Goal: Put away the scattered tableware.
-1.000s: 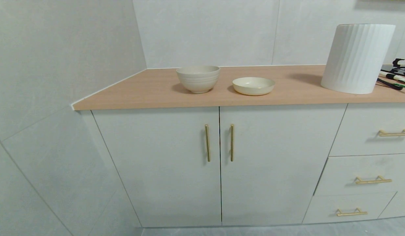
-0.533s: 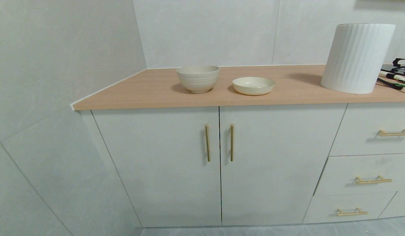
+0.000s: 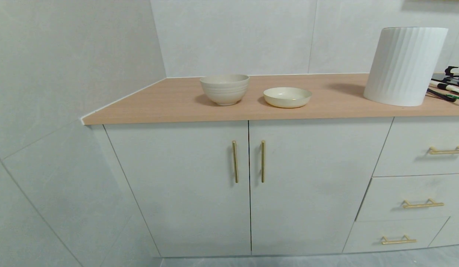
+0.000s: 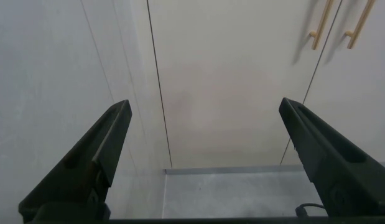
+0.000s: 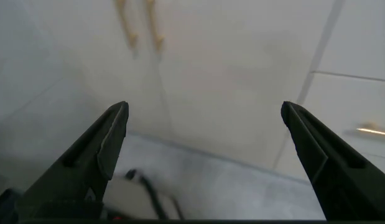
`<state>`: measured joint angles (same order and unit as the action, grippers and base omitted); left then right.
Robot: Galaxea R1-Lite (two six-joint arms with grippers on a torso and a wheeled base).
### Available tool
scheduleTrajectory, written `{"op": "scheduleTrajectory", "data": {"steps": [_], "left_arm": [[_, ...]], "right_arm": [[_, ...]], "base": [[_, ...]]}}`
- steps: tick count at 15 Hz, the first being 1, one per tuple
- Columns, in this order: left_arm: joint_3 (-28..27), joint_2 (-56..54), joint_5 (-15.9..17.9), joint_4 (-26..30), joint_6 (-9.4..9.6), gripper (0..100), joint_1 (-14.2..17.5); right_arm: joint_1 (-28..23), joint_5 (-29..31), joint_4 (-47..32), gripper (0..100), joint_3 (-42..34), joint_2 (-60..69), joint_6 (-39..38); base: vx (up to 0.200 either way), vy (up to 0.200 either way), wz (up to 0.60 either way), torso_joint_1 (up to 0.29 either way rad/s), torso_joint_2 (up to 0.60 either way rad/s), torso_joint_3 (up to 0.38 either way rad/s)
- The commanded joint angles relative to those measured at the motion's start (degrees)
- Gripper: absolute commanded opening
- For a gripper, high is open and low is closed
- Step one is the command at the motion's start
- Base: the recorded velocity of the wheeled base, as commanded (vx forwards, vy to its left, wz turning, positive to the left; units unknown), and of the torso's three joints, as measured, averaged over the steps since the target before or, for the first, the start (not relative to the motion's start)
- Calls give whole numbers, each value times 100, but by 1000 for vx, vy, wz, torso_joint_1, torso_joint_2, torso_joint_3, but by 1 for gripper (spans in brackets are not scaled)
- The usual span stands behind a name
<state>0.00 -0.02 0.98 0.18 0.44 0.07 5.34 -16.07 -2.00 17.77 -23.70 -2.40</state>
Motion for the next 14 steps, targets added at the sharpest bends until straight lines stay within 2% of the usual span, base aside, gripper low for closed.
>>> {"op": "scheduleTrajectory", "data": {"steps": [1,2,3,4,7,8,9,11,14], "left_arm": [[0,2,-1,-1,0,100,1],[0,2,-1,-1,0,100,1],[0,2,-1,-1,0,100,1],[0,2,-1,-1,0,100,1],[0,2,-1,-1,0,100,1],[0,2,-1,-1,0,100,1],[0,2,-1,-1,0,100,1],[0,2,-1,-1,0,100,1],[0,2,-1,-1,0,100,1]], "right_arm": [[538,-142,59,100,517,-1480,-6],[758,-134,68,100,622,-1787,-15],[758,-134,68,100,622,-1787,-15],[1118,-169,182,100,868,-2464,-94],[1690,-169,877,100,1132,-3659,-147],[1698,-169,921,100,1141,-3712,-147],[1716,-169,1545,100,1176,-4486,-147],[1742,-169,2221,100,1220,-5162,-147],[1883,-160,2424,100,1527,-5699,-147]], "base": [[0,0,0,0,0,0],[0,0,0,0,0,0],[0,0,0,0,0,0],[0,0,0,0,0,0],[0,0,0,0,0,0],[0,0,0,0,0,0],[0,0,0,0,0,0],[0,0,0,0,0,0],[0,0,0,0,0,0]]}}
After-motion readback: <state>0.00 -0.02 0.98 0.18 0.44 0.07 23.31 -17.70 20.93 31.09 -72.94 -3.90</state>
